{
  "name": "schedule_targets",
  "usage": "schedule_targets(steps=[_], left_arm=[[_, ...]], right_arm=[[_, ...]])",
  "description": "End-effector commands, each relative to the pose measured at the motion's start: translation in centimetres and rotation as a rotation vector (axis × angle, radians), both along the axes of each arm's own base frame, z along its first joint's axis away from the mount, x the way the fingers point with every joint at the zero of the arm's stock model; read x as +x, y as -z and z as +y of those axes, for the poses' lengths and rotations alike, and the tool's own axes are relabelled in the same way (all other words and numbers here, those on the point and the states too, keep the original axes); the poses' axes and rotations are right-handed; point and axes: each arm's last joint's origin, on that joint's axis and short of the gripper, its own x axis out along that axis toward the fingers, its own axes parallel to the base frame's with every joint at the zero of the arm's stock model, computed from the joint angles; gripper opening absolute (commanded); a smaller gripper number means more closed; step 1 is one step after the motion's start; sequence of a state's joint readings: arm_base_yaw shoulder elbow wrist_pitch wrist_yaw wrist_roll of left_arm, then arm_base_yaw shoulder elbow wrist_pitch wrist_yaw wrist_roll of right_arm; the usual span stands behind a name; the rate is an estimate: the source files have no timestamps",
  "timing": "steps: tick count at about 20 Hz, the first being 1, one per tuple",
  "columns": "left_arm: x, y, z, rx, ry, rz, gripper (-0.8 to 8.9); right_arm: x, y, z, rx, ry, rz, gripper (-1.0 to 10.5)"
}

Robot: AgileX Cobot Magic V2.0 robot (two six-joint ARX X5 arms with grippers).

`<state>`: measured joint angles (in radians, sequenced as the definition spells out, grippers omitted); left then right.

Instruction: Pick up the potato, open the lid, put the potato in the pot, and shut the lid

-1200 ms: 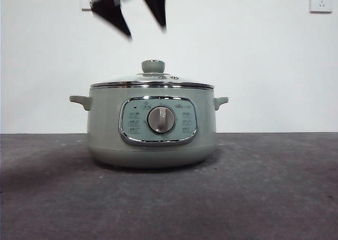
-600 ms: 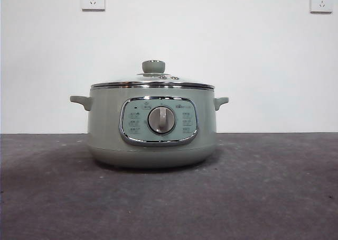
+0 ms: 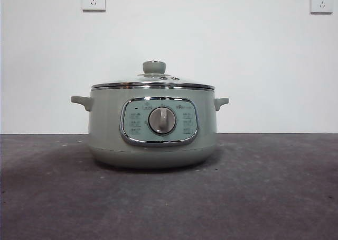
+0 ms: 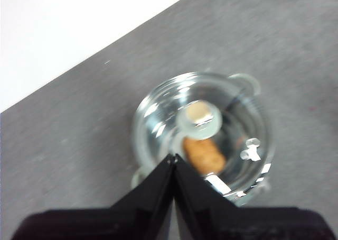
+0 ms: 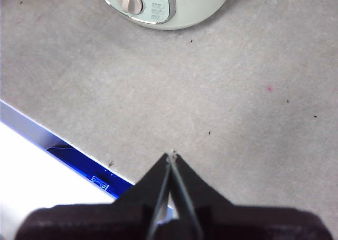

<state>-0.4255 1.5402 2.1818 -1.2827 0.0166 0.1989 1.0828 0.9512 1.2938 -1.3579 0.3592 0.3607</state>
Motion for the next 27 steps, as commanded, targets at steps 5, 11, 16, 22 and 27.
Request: schedule_targets(steps=[5,11,16,22,27], left_arm=[[0.3,0.2,2.3,0.029,-0.027,-0.048,0.0],[-0.9,8.3,5.6,-0.1,-0.063,-0.233,0.0],[-6.8,23.4,8.8,-0.264,-0.238,-0.439,0.0],[-11.6,34.2,9.6,-0.345,-0.381,-0.498,0.0],[-12.7,35.0,9.7,-0.309,-0.415,-0.452,0.0]], right_arm=[[-0.1,0.3,-0.1,-0.022,0.005,0.016,0.0],[-0.1,0.3,-0.1,-0.022,0.005,0.016,0.0],[-0.1,0.3,-0.1,-0.022,0.005,0.016,0.0],[-0.1,0.3,-0.1,-0.022,0.005,0.016,0.0],[-0.1,0.3,-0.1,-0.023,0.006,0.015,0.0]])
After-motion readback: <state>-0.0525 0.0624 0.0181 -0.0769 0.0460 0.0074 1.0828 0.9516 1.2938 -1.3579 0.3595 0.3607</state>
